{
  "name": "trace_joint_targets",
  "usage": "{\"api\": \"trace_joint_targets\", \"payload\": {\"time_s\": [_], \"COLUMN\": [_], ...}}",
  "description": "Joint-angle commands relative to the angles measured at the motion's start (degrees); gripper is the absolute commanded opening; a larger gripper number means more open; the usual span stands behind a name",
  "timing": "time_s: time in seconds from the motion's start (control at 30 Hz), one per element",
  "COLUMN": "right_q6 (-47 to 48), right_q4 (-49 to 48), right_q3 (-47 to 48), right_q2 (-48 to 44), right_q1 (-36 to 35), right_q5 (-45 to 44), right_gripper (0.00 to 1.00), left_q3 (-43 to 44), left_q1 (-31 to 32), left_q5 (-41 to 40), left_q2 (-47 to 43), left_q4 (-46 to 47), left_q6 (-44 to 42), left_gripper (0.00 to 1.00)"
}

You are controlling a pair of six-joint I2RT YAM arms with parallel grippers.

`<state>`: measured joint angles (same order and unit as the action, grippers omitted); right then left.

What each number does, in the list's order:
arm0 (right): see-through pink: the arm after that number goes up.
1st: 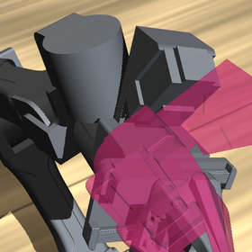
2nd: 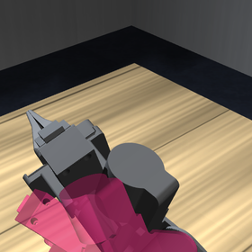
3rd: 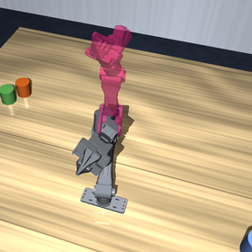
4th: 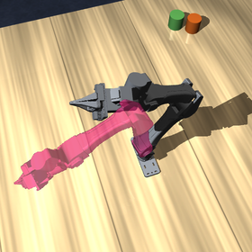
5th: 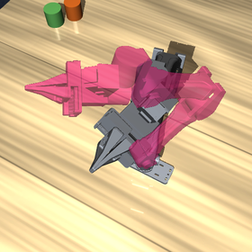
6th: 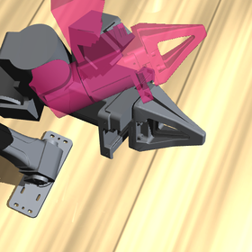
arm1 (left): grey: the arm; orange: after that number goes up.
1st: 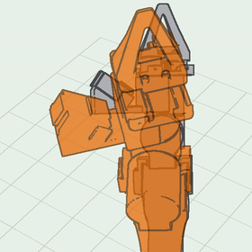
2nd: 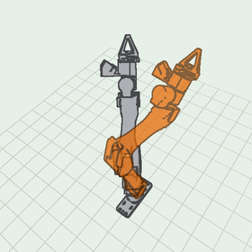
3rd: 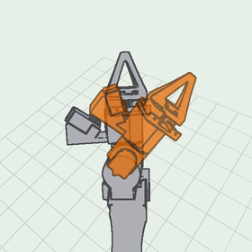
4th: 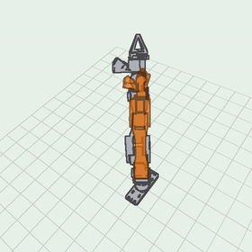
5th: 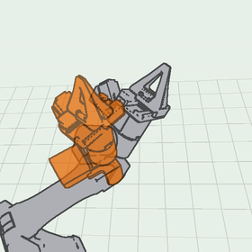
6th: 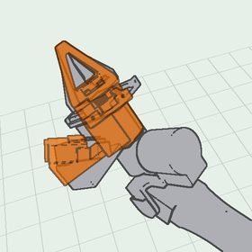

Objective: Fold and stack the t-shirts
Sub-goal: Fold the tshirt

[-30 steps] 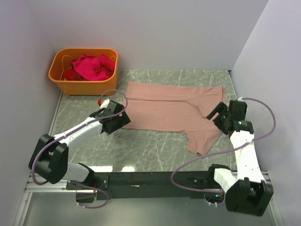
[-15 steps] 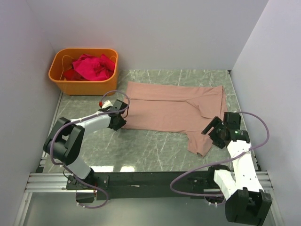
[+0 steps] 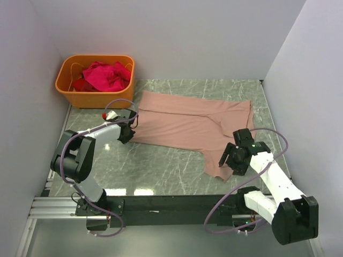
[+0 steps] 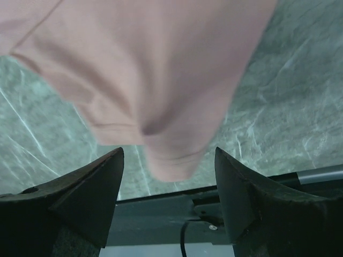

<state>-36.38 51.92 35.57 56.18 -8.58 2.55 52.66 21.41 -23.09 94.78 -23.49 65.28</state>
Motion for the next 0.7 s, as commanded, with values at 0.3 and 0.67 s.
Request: {"api": "trace_joint_targets", "payload": {"time_s": [0.3,0.67], "right_q6": [-2.3,-3.3], "right_q4": [8.5,14.5], "right_q3": [1.1,3.5], "right_q2": [2.2,-4.8], "right_q1": [-9.2,-10.9], "right_q5": [-2.5,-0.8], "right_gripper": [0.74,0.56], "left_q3": [1.7,1.8], "left_q1": [-1.8,-1.7], "left_q5": [-2.7,-2.5], "left_q2": [-1.2,-1.8], "left_q4": [-0.6,-0.8], "left_q6": [-2.7,-3.8], "left_gripper": [0.01,0.01]}}
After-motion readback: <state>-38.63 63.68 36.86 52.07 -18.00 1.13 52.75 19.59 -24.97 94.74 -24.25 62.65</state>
